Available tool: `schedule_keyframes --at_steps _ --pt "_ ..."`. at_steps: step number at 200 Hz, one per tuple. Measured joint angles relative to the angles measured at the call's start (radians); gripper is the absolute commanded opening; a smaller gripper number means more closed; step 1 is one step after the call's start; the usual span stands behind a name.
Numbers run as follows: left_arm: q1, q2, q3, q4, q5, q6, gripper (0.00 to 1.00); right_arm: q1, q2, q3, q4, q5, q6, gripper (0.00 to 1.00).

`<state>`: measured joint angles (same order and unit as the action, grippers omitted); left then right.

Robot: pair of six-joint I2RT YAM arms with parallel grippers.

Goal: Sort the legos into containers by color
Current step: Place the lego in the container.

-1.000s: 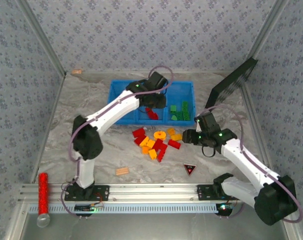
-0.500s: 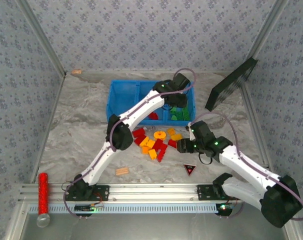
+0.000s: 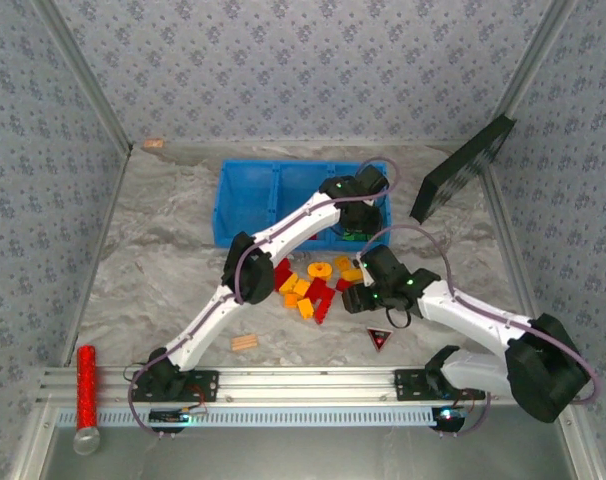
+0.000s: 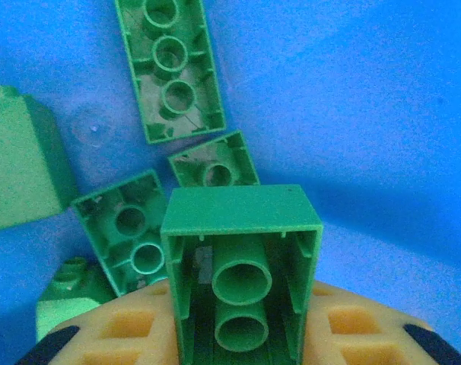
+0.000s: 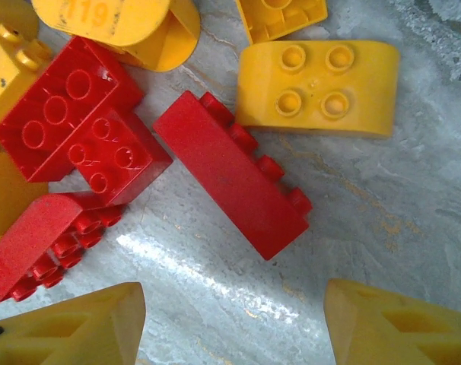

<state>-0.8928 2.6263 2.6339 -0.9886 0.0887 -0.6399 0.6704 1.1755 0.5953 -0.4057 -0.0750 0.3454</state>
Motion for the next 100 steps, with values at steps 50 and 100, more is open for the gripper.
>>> schedule_keyframes --at_steps 50,100 --pt "-0.006 0.000 -0.031 -0.004 0.005 -0.008 0.53 0.000 0.085 0.047 0.015 0.021 -0.049 0.65" --pt "-0.004 0.000 -0.053 -0.006 0.005 -0.008 0.61 -0.010 0.132 0.071 0.021 0.035 -0.089 0.65"
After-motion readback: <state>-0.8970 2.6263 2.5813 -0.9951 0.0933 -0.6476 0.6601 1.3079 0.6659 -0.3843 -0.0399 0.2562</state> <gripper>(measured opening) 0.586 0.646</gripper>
